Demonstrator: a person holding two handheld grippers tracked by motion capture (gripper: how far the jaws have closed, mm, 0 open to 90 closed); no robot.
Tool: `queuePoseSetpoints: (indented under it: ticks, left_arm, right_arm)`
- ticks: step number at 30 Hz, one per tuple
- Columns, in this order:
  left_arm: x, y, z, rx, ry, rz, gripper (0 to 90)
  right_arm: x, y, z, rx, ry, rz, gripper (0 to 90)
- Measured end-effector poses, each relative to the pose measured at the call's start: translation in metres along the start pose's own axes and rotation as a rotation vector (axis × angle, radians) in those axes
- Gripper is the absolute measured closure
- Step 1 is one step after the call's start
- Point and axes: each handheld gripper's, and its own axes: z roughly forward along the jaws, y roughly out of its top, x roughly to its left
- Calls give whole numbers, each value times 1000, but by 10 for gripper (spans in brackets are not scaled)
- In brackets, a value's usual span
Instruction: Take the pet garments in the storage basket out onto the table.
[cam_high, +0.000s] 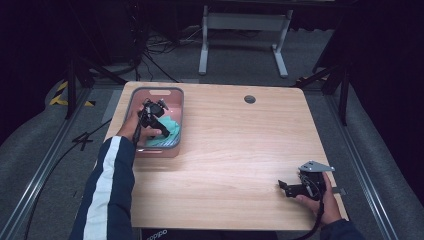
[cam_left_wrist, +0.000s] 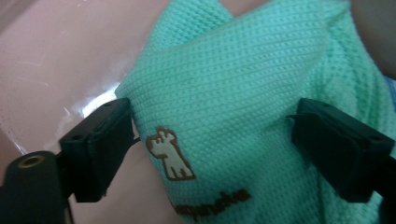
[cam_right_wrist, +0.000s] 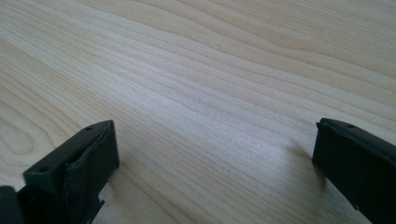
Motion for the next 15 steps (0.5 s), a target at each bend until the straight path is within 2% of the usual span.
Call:
queuePoseSetpoints:
  ticks: [2, 3, 4, 5, 6, 9, 11, 12, 15]
  left_arm:
    - [3, -1, 4, 7, -25, -28, 105]
    - [3, -1, 4, 7, -25, -28, 105]
    - [5, -1, 5, 13, -51, -55, 107]
    - [5, -1, 5, 13, -51, -55, 132]
    - [7, -1, 5, 23, -81, -76, 161]
    - [7, 1, 5, 32, -81, -66, 168]
    - [4, 3, 2, 37, -94, -52, 249]
    - [4, 3, 1, 33, -91, -50, 326]
    - [3, 4, -1, 34, -124, -42, 468]
  right_arm:
    - [0, 0, 0, 0, 0, -1, 6]
    - [0, 0, 0, 0, 0, -1, 6]
    - [0, 0, 0, 1, 0, -1, 7]
    - [0, 0, 0, 1, 0, -1, 7]
    - [0, 0, 0, 0, 0, -1, 7]
    - [0, 0, 0, 0, 0, -1, 6]
    - [0, 0, 0, 0, 0, 0, 6]
    - [0, 0, 0, 0, 0, -1, 6]
    - [0, 0, 0, 0, 0, 0, 6]
